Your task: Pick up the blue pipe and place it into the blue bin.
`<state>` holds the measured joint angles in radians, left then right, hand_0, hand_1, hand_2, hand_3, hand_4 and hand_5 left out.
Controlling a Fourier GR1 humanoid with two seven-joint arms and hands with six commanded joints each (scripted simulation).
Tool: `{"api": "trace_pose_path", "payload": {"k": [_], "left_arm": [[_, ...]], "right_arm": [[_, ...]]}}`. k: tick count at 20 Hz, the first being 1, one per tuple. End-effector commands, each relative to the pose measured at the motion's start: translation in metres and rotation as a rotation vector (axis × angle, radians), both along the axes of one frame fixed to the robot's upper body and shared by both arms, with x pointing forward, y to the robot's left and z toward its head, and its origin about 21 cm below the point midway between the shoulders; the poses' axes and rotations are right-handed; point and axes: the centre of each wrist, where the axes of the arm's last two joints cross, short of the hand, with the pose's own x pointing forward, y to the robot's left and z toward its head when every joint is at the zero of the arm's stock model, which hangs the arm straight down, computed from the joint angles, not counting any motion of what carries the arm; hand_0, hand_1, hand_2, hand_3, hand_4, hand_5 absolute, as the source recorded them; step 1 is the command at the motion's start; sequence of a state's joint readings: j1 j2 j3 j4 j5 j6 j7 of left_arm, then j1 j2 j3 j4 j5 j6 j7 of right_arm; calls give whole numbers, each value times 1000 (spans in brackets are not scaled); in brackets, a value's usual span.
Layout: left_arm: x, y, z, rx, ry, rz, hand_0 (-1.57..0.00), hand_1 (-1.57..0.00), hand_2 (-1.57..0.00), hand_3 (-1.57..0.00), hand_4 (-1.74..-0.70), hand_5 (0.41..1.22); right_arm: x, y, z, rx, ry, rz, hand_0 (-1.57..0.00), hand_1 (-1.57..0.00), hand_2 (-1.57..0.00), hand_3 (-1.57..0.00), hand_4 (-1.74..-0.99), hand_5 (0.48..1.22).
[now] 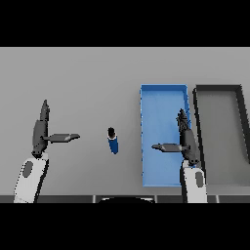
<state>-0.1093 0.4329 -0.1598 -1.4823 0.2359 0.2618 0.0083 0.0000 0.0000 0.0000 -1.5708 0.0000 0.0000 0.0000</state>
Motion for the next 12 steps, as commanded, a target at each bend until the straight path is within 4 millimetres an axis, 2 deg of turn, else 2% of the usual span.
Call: {"api": "trace_pose_path", "payload": {"k": [1, 6, 8, 11, 12], "left_arm": [[1, -1, 0, -1, -4, -1, 1, 1, 1, 1, -966, 593], [11, -13, 0, 0, -3, -4, 1, 1, 1, 1, -966, 593], [-2, 12, -7, 119, -2, -187, 1, 1, 1, 1, -963, 592], [-2, 28, -5, 167, 10, -277, 1, 1, 1, 1, -959, 592], [-1, 27, -3, 166, 5, -294, 1, 1, 1, 1, -961, 595]], "right_arm": [[1, -1, 0, 0, 2, -2, 1, 1, 1, 1, -1205, 629], [10, -10, 3, -7, 4, 1, 1, 1, 1, 1, -1205, 629], [-4, -30, 9, -226, -121, 56, 1, 1, 1, 1, -1201, 628], [-16, -32, 13, -310, -142, 93, 1, 1, 1, 1, -1193, 622], [-15, -32, 14, -312, -130, 92, 1, 1, 1, 1, -1196, 623]]}}
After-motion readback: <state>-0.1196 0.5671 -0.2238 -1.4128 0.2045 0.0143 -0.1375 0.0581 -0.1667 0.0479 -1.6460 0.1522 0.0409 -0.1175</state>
